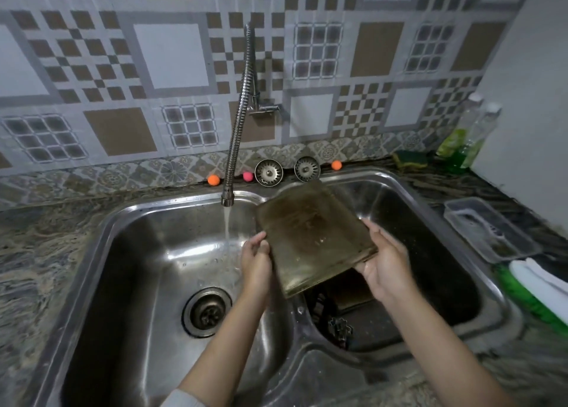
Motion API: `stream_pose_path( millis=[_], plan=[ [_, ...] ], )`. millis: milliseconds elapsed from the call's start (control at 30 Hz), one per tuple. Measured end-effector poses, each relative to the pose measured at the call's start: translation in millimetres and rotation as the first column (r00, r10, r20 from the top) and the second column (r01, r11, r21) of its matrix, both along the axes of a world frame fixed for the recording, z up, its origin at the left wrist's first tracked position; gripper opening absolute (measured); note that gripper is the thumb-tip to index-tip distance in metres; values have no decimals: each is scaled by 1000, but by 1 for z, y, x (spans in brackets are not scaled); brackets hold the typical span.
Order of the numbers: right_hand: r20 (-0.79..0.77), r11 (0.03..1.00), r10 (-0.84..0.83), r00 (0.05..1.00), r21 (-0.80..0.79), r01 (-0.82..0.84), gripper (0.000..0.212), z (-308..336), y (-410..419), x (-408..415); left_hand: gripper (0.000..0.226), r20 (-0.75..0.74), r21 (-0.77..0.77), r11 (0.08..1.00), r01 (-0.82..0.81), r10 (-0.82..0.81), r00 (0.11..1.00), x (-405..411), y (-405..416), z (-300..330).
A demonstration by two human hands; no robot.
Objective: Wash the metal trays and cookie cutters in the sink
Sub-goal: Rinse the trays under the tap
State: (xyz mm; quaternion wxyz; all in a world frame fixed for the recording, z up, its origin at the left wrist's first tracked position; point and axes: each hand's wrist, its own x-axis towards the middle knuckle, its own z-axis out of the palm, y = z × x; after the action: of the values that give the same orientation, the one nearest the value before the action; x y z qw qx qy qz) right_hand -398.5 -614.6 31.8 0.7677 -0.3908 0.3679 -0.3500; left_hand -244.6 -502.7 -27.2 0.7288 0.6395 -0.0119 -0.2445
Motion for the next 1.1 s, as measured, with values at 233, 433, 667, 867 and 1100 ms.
stream_pose_path(
  millis=[233,433,667,867,1100],
  plan=[
    [-289,824,68,955,-523,-217,30,18,-73,-34,49,366,438,863,253,-428,826,-24,-19,-31],
    [-723,441,132,678,-569,-694,41,-53,-79,-37,60,440,661,744,101,-493,750,-42,-34,-51],
    [-924,110,166,343,-329,-938,55,-135,-60,-20,64,507,681,733,-11,-461,728,-46,-36,-56],
    [-967,32,186,177,-174,-984,67,-171,-63,-3,63,521,705,707,-53,-466,715,-47,-37,-59],
    [-959,-25,247,138,-148,-989,71,-164,-81,3,56,462,738,675,-13,-492,738,-48,-40,-52]
  ],
)
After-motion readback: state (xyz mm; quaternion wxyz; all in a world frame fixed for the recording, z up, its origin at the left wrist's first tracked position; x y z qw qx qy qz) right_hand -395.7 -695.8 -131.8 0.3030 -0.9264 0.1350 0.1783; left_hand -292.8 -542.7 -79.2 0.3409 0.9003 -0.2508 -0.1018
